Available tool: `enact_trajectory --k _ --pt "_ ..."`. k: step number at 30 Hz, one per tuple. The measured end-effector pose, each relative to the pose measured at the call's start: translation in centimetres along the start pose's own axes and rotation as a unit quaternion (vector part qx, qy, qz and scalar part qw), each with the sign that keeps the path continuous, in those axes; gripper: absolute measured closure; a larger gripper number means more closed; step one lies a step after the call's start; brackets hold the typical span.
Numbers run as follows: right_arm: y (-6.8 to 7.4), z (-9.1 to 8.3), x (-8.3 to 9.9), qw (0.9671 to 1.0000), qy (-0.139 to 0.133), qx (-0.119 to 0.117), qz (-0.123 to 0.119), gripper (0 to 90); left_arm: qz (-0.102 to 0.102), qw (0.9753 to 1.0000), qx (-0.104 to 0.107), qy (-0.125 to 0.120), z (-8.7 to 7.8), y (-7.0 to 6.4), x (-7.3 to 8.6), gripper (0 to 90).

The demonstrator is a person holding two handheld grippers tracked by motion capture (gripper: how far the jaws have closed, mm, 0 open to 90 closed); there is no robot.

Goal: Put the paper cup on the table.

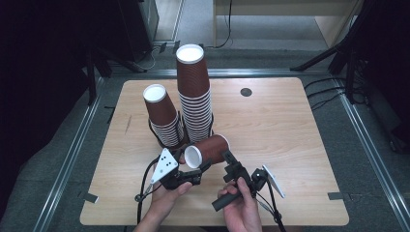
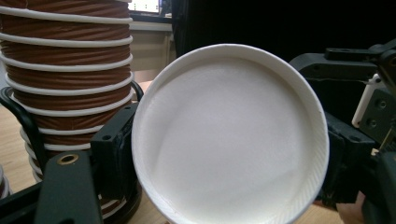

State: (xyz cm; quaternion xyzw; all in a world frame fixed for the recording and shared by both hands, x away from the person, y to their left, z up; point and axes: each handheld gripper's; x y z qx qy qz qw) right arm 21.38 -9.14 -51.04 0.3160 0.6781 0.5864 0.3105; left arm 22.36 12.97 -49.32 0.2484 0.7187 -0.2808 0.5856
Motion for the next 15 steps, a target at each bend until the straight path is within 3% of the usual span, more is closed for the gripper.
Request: enact_trajectory --k 6,15 --pt "-0.1 1.0 0.5 0.9990 0.007 0.002 0.044 0.0 0.002 1.0000 0.000 0.000 0.1 -0.1 0.1 22.0" --pt "-0.1 2.4 0.6 0.9968 0.018 0.002 0.078 0.0 0.007 1.0000 -0.003 0.000 0.1 -0.2 0.1 22.1"
Point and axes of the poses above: each handheld gripper's, and its own axes: z roughly forward along the jaws, x roughly out of its underside, y roughly to its left, and after that the axes turned 3 degrees about y, right-handed
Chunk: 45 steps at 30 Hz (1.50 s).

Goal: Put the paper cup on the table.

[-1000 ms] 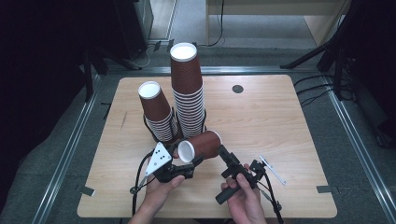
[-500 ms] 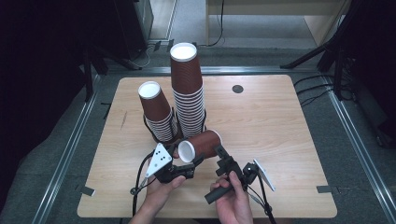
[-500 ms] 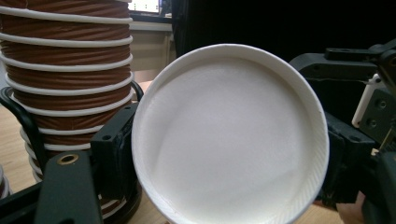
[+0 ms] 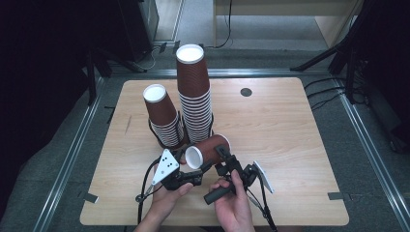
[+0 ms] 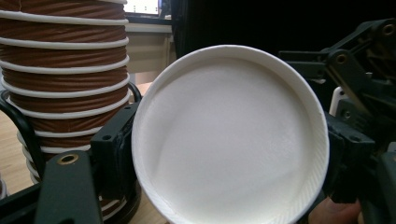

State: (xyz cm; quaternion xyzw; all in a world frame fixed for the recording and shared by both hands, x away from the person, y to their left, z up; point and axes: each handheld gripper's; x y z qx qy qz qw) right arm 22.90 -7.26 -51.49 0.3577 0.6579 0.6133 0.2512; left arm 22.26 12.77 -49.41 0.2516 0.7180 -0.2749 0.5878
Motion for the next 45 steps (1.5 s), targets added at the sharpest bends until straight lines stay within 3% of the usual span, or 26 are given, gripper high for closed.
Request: enact_trajectory --k 6,14,18,24,27,30,38,45 --pt "-0.1 0.5 0.1 0.9998 0.003 -0.001 0.022 0.0 0.008 0.9999 0.002 0.006 0.1 -0.3 0.1 22.1" --pt "-0.1 1.0 0.0 0.9997 0.002 -0.007 0.024 0.0 0.013 0.9997 0.014 0.016 0.2 -0.5 0.0 22.0" --pt "-0.1 1.1 0.0 0.9995 0.008 -0.019 0.023 8.3 0.010 0.9994 0.018 0.026 0.4 -0.5 0.1 21.6" --pt "0.1 0.8 0.3 0.9995 -0.001 -0.032 0.000 12.9 0.005 0.9990 0.030 0.033 0.3 -0.5 0.1 20.0" --pt "0.2 0.6 0.2 0.9988 -0.008 -0.042 -0.022 13.3 -0.014 0.9977 0.046 0.047 0.3 -0.3 -0.2 10.9" --pt "0.5 0.4 0.1 0.9980 -0.012 -0.050 -0.039 13.4 -0.030 0.9976 0.037 0.051 0.2 -0.2 -0.4 1.4" --pt "1.2 0.0 -1.3 0.9920 -0.057 -0.051 -0.100 13.5 -0.032 0.9969 0.020 0.068 -0.1 0.1 -0.5 0.0" --pt "1.8 -0.5 -3.0 0.9825 -0.088 -0.039 -0.160 13.6 -0.037 0.9966 0.009 0.073 -0.5 0.9 -0.4 0.0"
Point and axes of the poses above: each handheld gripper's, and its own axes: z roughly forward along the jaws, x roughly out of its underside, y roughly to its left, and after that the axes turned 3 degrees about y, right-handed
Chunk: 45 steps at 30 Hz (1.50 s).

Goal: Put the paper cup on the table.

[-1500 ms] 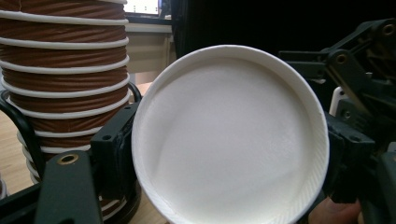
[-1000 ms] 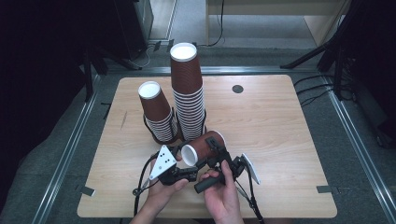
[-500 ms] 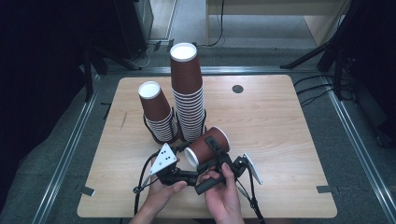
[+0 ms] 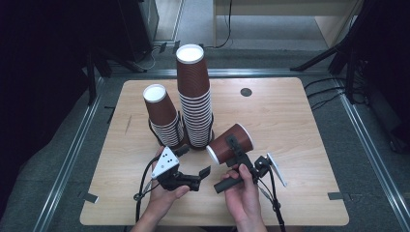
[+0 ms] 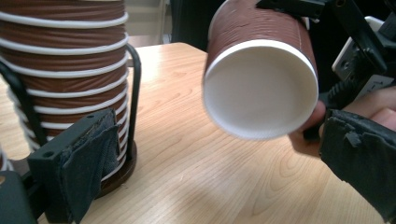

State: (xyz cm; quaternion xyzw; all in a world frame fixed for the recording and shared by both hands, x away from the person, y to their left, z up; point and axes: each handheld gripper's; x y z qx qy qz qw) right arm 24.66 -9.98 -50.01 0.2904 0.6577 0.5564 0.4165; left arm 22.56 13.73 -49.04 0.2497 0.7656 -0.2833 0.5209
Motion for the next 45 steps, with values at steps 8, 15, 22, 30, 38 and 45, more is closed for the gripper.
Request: enact_trajectory --k 8,15,22,30,38,45 --pt "0.4 -0.2 -1.6 0.9958 -0.021 0.005 -0.088 13.7 -0.004 0.9999 -0.015 -0.001 -0.6 0.6 0.3 0.0" --pt "-0.1 -0.2 -3.1 0.9867 -0.028 0.031 -0.157 13.7 -0.004 0.9994 -0.033 0.007 -1.4 1.4 0.9 0.0" --pt "-0.4 -0.1 -4.4 0.9739 -0.040 0.048 -0.218 13.2 -0.010 0.9986 -0.052 0.008 -2.8 2.6 1.5 0.0" --pt "-0.7 0.1 -5.5 0.9559 -0.062 0.067 -0.279 13.9 -0.019 0.9961 -0.085 0.012 -5.1 4.6 2.9 0.0" --pt "-0.2 0.4 -5.9 0.9262 -0.074 0.067 -0.364 14.2 -0.044 0.9923 -0.116 0.010 -8.0 6.8 4.1 0.0" --pt "-0.2 0.3 -6.9 0.9069 -0.078 0.082 -0.406 14.0 -0.058 0.9879 -0.141 0.028 -10.0 8.5 5.7 0.0"
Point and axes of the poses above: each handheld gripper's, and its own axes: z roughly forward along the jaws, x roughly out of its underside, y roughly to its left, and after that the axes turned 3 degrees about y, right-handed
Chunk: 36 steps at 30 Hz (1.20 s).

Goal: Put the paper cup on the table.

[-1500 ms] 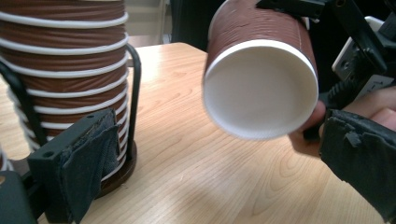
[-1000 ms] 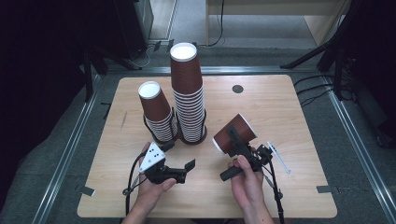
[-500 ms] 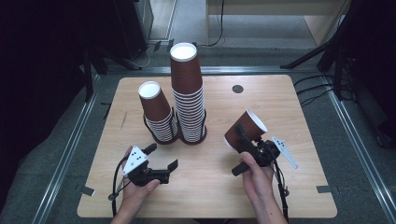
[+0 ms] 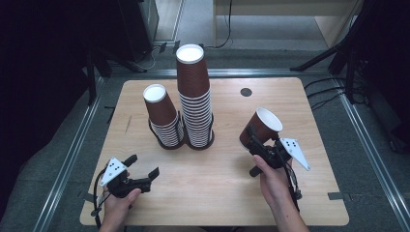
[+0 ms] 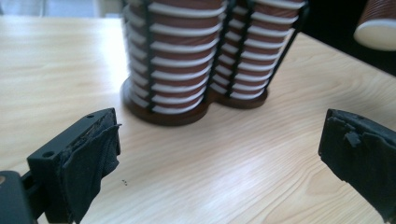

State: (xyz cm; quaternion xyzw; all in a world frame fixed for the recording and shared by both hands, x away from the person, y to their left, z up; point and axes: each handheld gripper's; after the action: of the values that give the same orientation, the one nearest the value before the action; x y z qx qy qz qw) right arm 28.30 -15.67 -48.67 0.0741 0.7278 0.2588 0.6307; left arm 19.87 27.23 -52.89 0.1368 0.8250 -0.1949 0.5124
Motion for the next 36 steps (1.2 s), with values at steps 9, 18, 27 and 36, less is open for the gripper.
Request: enact_trajectory --k 9,18,27,36 --pt "-1.0 0.9 -0.7 0.9988 0.015 0.025 -0.040 13.6 -0.019 0.9994 -0.027 0.008 -1.5 2.1 1.2 0.0" --pt "-2.1 2.3 -1.6 0.9951 0.017 0.043 -0.087 13.4 -0.034 0.9983 -0.047 0.004 -2.8 4.2 1.8 0.0" --pt "-3.6 3.3 -2.2 0.9899 -0.010 0.029 -0.138 14.0 -0.051 0.9974 -0.051 0.002 -3.2 5.4 2.2 0.0" --pt "-5.5 5.9 -1.7 0.9805 0.004 0.061 -0.187 14.0 -0.068 0.9968 -0.041 0.006 -2.8 5.7 2.5 0.0"
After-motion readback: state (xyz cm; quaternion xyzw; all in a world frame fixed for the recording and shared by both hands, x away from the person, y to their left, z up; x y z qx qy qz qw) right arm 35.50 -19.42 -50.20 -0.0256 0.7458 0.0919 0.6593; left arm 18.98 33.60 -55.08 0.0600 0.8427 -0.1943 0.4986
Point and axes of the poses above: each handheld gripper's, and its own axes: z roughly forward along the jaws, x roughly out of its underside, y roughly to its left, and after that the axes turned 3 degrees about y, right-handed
